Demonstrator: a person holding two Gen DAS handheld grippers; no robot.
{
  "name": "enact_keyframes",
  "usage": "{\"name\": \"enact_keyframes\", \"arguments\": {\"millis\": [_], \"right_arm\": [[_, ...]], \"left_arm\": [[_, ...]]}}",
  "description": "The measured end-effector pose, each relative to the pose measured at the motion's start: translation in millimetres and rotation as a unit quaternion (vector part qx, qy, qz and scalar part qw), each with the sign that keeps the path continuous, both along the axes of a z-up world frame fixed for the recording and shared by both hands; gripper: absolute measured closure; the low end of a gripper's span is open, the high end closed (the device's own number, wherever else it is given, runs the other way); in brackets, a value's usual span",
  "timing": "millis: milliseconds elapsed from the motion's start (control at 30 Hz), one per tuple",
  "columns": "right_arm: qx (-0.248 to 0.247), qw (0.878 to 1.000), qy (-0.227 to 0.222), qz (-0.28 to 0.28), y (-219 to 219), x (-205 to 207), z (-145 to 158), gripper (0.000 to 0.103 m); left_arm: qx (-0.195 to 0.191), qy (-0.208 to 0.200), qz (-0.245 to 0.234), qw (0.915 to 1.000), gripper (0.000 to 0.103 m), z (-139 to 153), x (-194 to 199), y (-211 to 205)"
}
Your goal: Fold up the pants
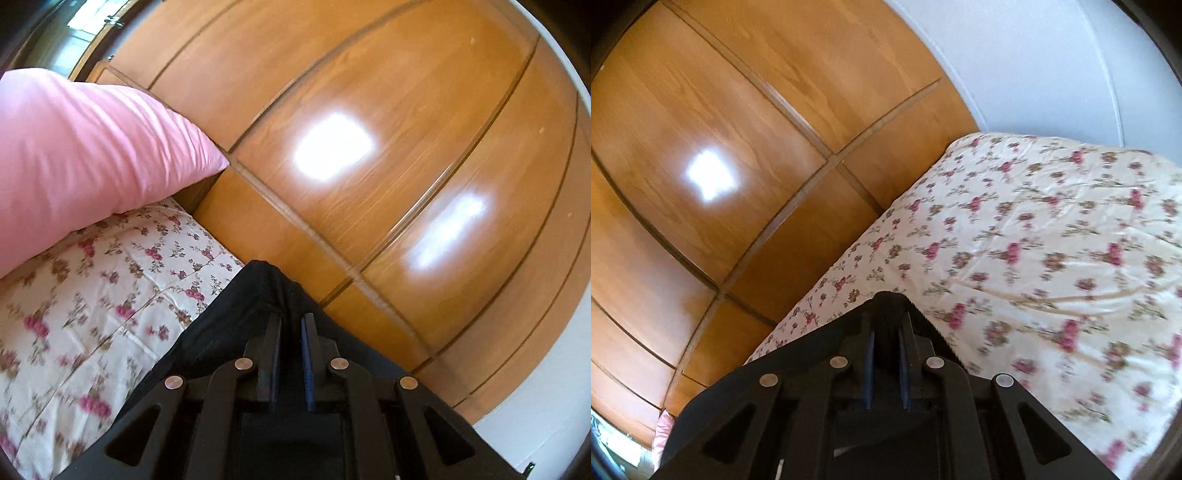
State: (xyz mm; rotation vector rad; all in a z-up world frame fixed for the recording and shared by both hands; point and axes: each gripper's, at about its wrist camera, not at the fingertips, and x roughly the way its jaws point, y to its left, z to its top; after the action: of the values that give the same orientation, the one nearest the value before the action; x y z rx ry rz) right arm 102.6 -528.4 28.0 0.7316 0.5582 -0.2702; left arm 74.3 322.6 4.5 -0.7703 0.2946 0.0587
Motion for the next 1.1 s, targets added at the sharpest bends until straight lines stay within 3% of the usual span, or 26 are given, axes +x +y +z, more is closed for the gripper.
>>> {"name": "enact_keyframes", "arguments": {"millis": [200,400,433,533,600,667,733,767,867,933,1100], "right_arm": [[0.024,1.000,-0.009,-0.012,-9,-55,-21,0.092],[0.054,0.998,-0.001,-0.020,-10,-87,-56,0.092],[0.062,0.998,-0.001,-0.025,-10,-90,-62,0.092],[0.086,0.995,-0.003,-0.042,-11,-101,-80,0.092],[0.091,0.995,-0.005,-0.047,-9,-105,-86,0.086],[0.098,0.994,-0.012,-0.047,-6,-110,-85,0.082],[0.089,0.994,0.001,-0.065,-3,-115,-80,0.048],[0.078,0.993,0.018,-0.091,0,-119,-75,0.042],[0.050,0.989,0.030,-0.136,7,-132,-60,0.041],[0.035,0.989,0.033,-0.137,17,-136,-50,0.041],[-0.011,0.998,0.036,-0.043,60,-122,-40,0.041]], "left_arm": [[-0.051,-0.028,0.023,0.9980,0.093,-17,-69,14],[-0.049,0.007,0.032,0.9983,0.095,-47,-121,13],[-0.053,0.013,0.039,0.9978,0.103,-52,-127,15],[-0.092,0.029,0.075,0.9925,0.103,-69,-147,31],[-0.124,0.033,0.097,0.9869,0.102,-78,-157,41],[-0.134,0.031,0.098,0.9856,0.092,-81,-161,40],[-0.119,0.038,0.088,0.9883,0.080,-77,-157,33],[-0.105,0.042,0.076,0.9907,0.071,-74,-154,26],[-0.060,0.057,0.030,0.9961,0.066,-64,-139,-3],[-0.018,0.078,-0.006,0.9968,0.062,-56,-125,-28],[0.044,0.093,-0.088,0.9908,0.055,-49,-109,-82]]}}
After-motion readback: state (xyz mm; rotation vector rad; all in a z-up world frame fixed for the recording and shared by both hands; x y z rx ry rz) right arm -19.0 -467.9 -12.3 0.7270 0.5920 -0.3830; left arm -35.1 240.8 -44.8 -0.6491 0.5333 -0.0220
